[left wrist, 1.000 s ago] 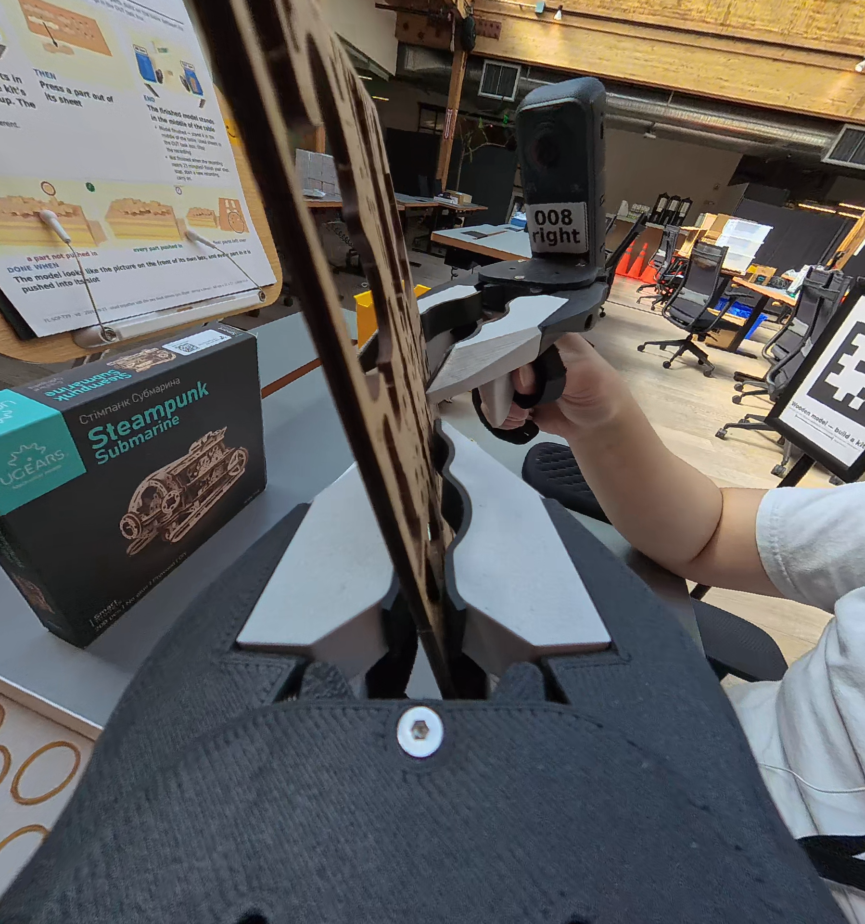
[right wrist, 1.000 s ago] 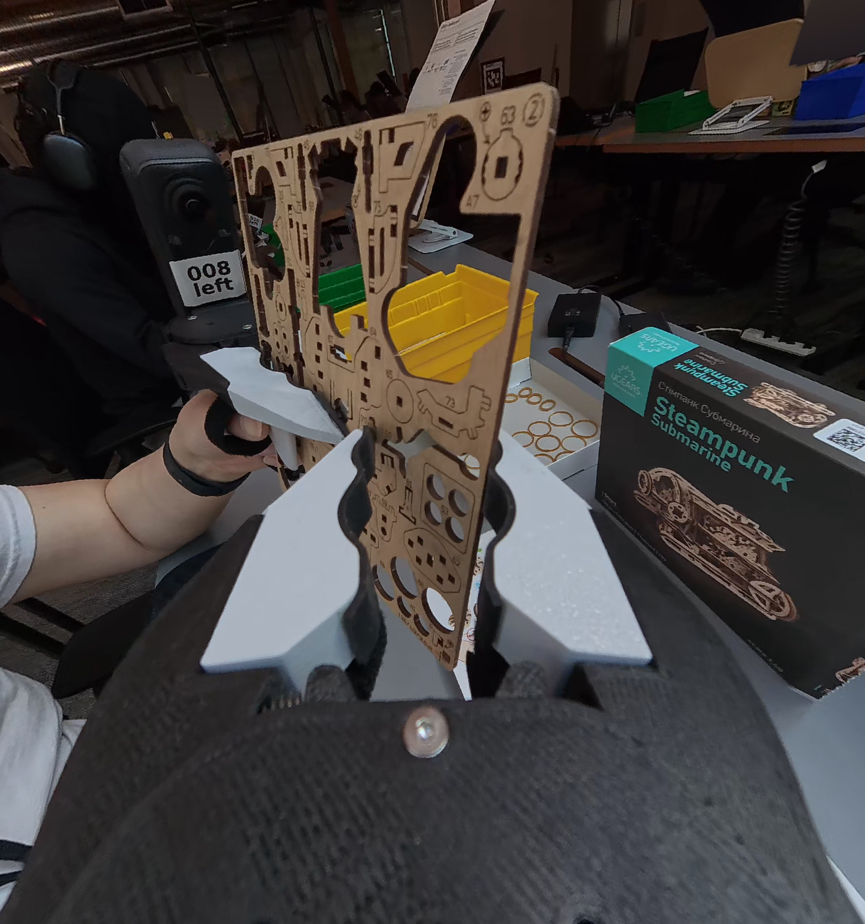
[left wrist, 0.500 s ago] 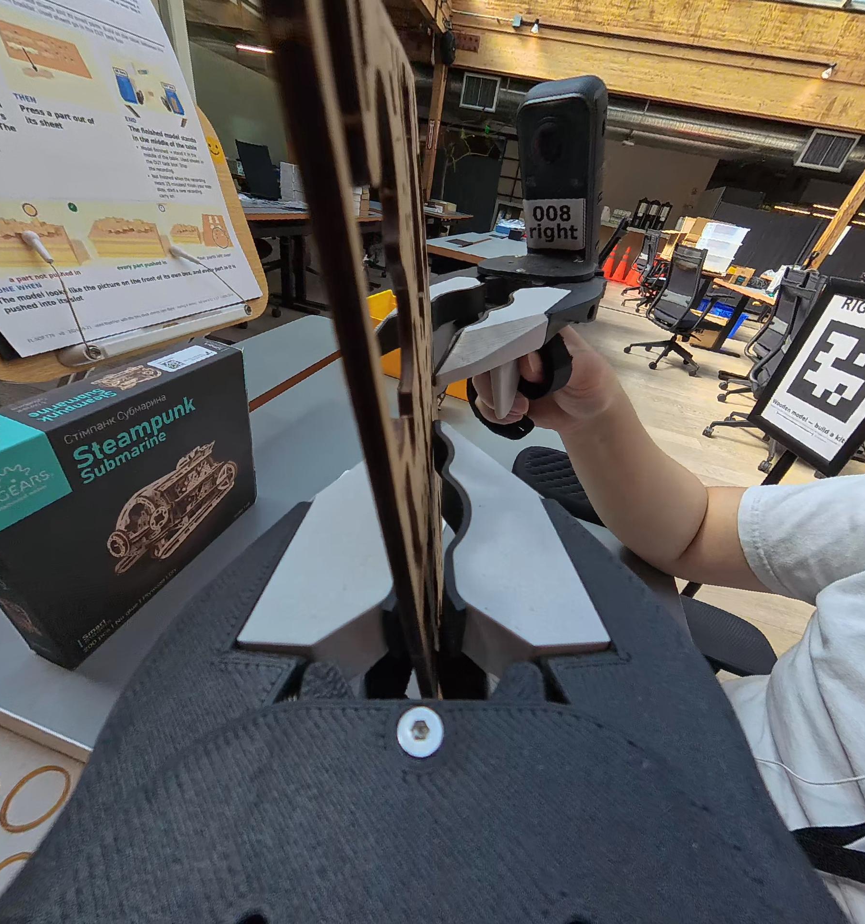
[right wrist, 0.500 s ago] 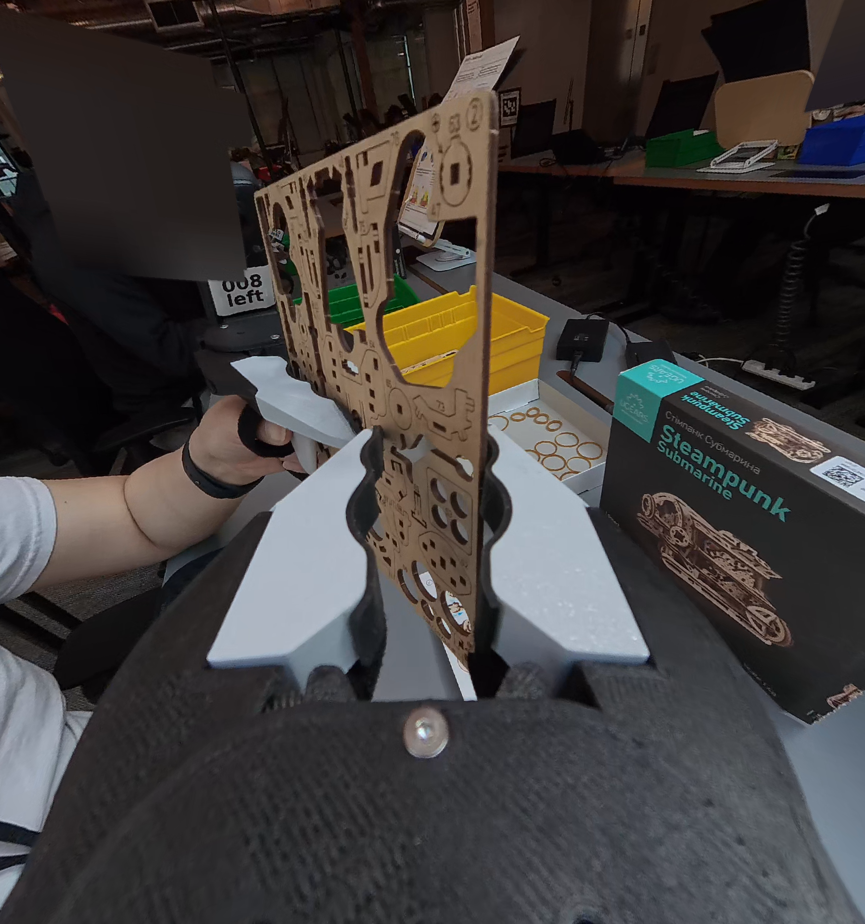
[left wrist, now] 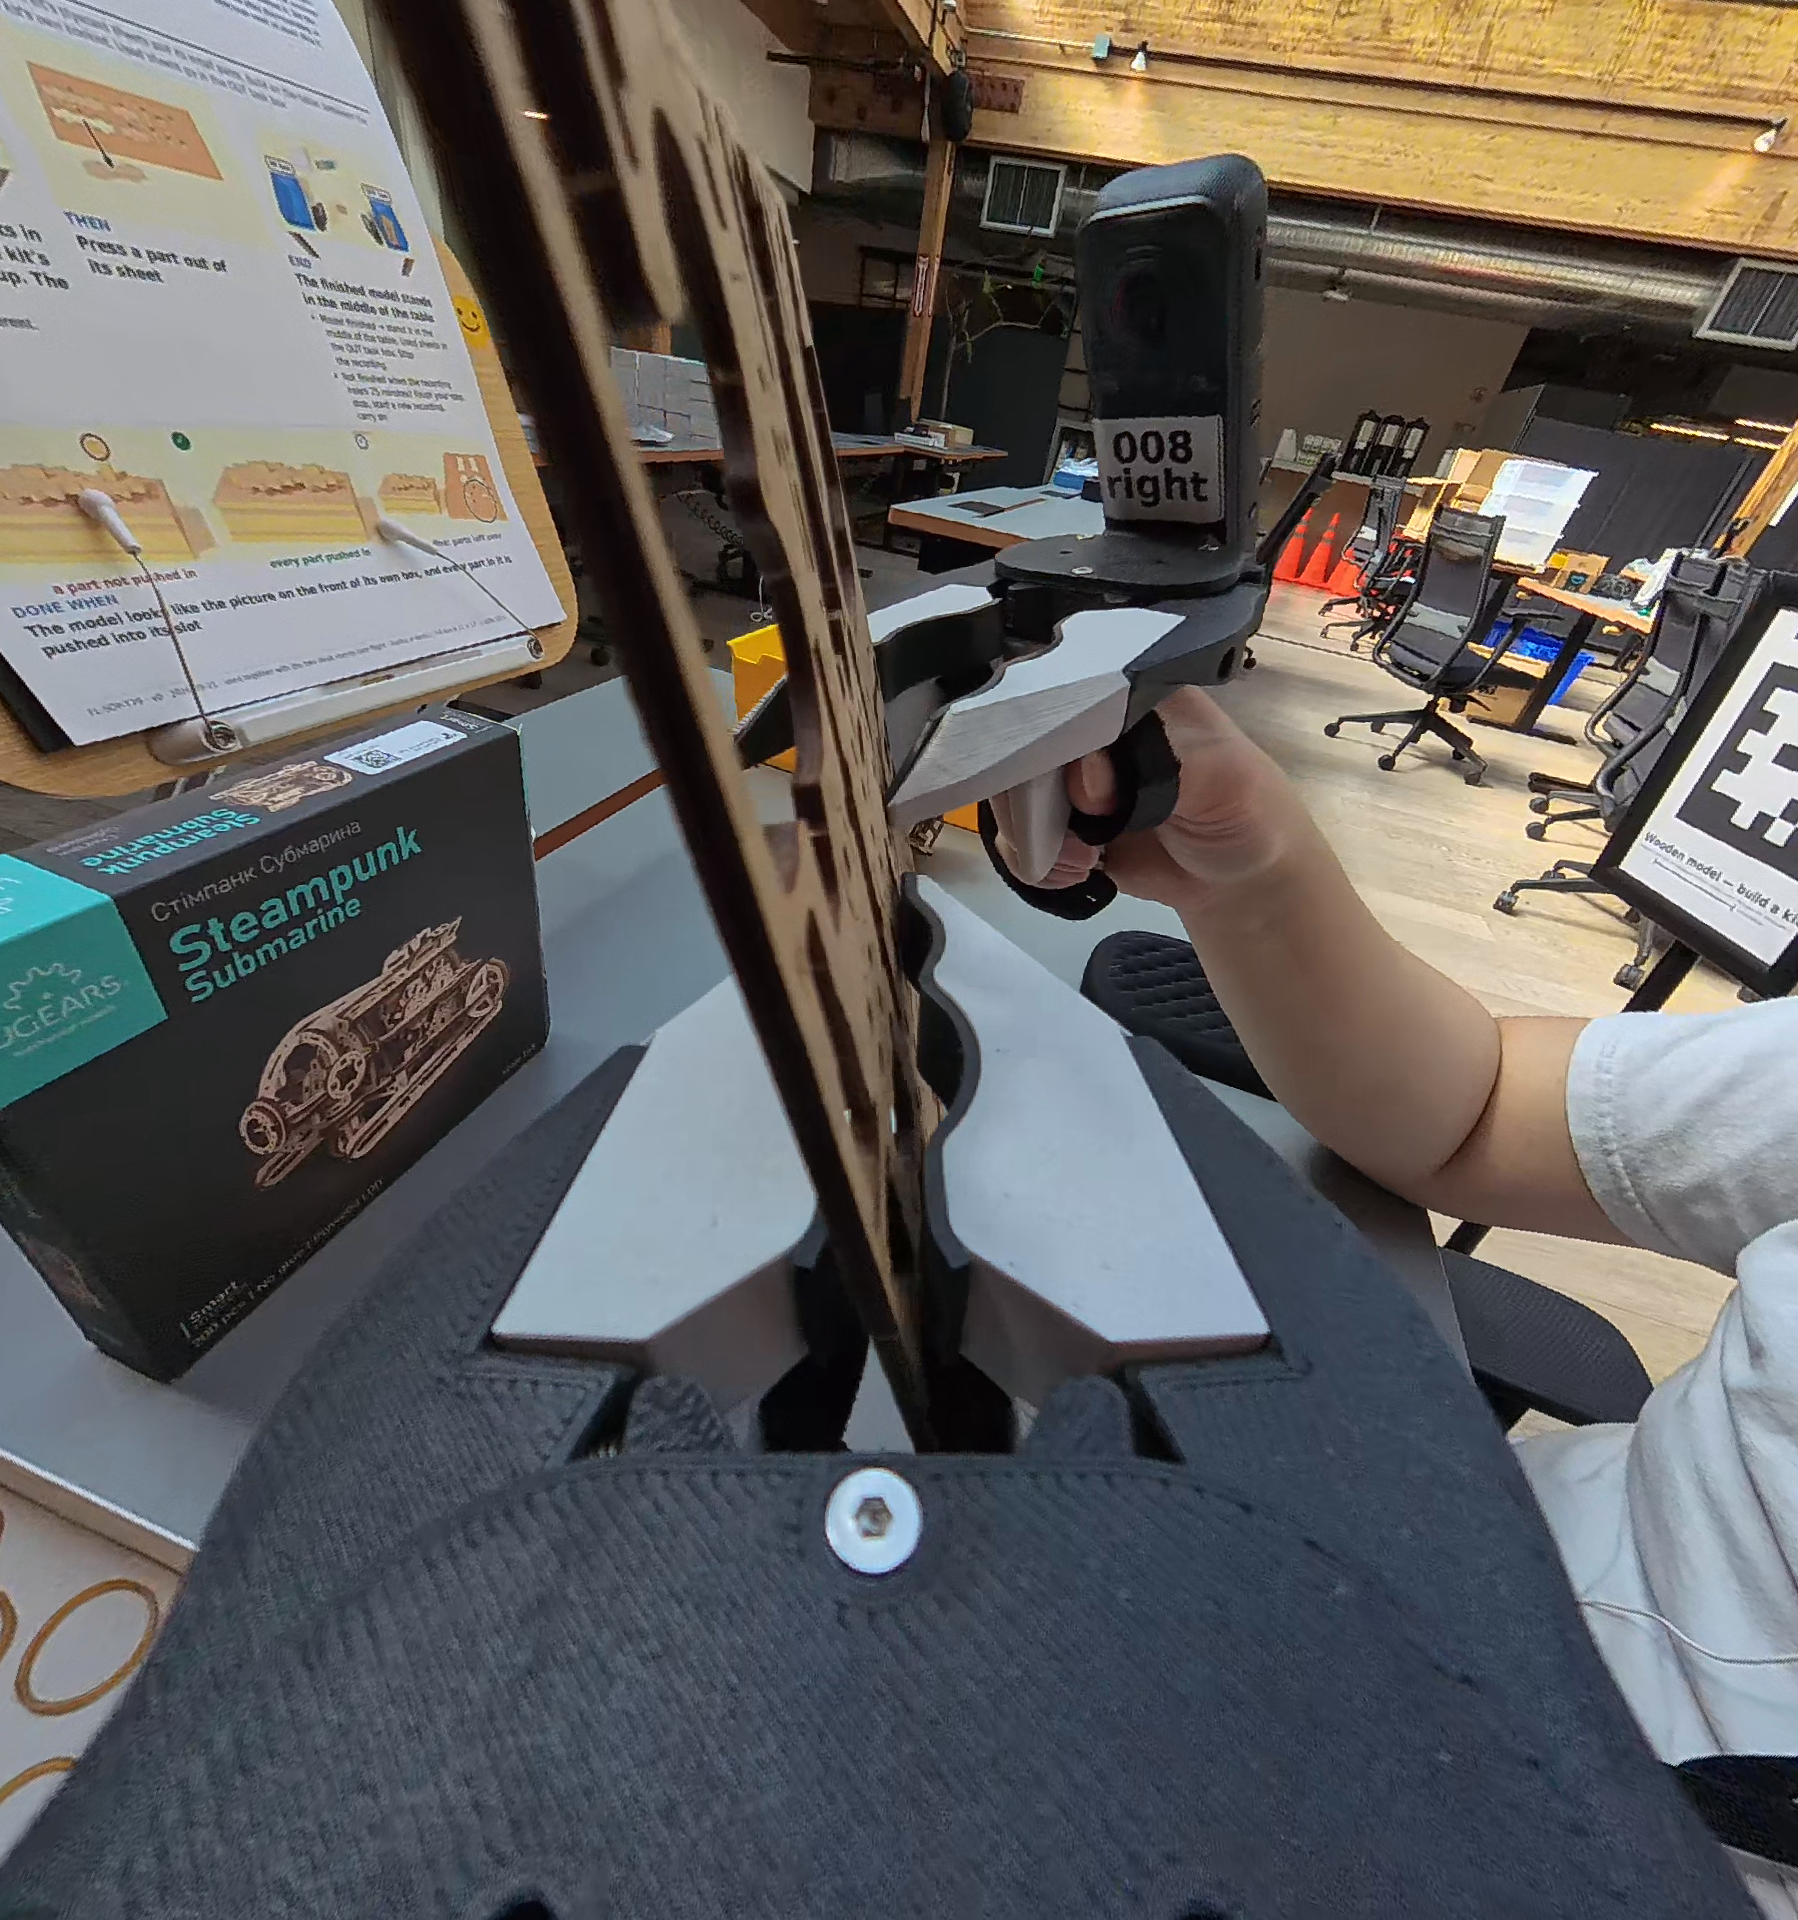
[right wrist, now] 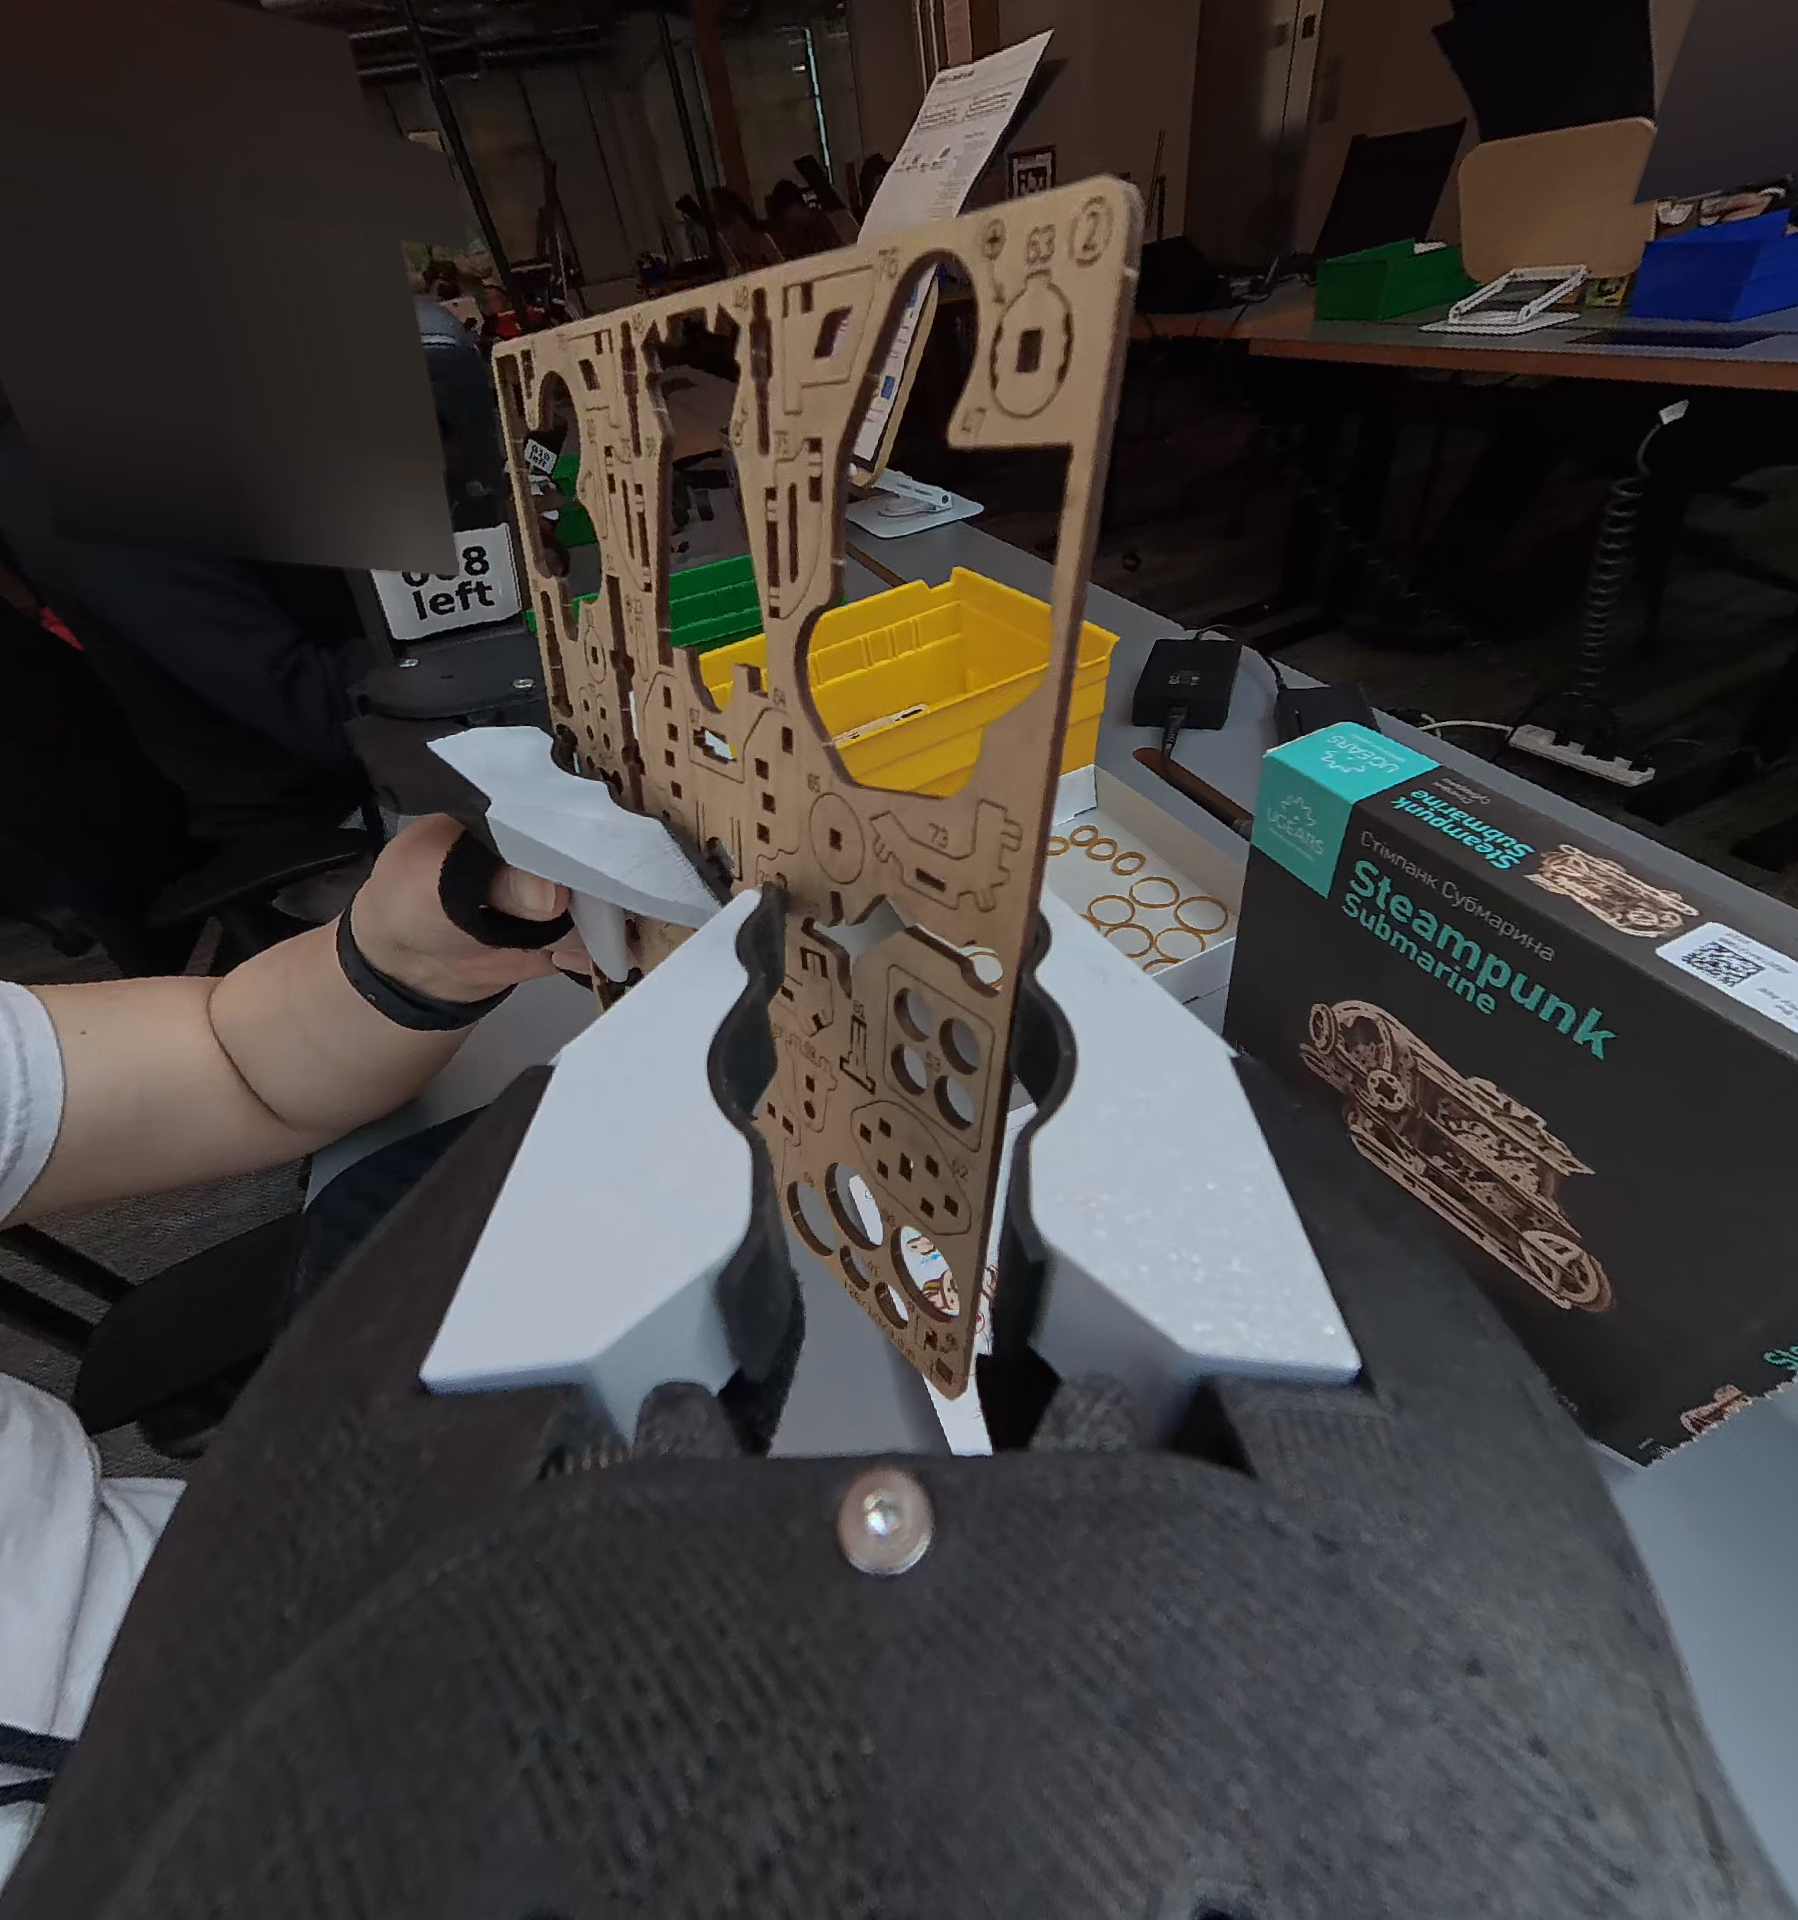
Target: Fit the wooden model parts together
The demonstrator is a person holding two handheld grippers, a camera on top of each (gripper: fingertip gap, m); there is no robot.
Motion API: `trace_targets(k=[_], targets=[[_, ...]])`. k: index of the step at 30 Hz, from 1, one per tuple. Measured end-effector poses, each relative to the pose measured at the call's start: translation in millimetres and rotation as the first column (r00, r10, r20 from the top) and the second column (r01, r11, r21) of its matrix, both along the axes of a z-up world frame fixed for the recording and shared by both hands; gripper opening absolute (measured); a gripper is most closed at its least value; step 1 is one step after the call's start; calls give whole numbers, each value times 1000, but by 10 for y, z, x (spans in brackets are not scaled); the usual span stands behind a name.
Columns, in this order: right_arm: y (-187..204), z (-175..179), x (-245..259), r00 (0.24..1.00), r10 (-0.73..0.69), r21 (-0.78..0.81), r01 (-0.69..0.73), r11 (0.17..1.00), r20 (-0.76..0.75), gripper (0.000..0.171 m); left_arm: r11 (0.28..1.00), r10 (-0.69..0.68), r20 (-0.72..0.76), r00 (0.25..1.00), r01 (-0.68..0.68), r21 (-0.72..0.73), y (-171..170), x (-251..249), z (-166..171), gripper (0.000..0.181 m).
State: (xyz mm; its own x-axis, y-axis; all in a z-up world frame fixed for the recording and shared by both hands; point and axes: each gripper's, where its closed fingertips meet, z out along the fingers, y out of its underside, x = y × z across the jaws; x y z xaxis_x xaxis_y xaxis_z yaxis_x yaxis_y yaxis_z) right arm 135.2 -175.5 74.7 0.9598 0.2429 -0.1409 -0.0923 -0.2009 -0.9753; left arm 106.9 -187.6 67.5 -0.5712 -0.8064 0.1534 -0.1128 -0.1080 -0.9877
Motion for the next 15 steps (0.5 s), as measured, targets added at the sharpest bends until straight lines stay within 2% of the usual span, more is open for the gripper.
trace_targets(k=[12,15], targets=[[-10,-16,26,999,-7,-19,7,1000,37,43,998,41,35,999,-42,41,-19,20,-11,0],[-4,-24,38,999,-12,-21,13,1000,46,43,998,50,35,998,-51,47,0,35,-24,6]])
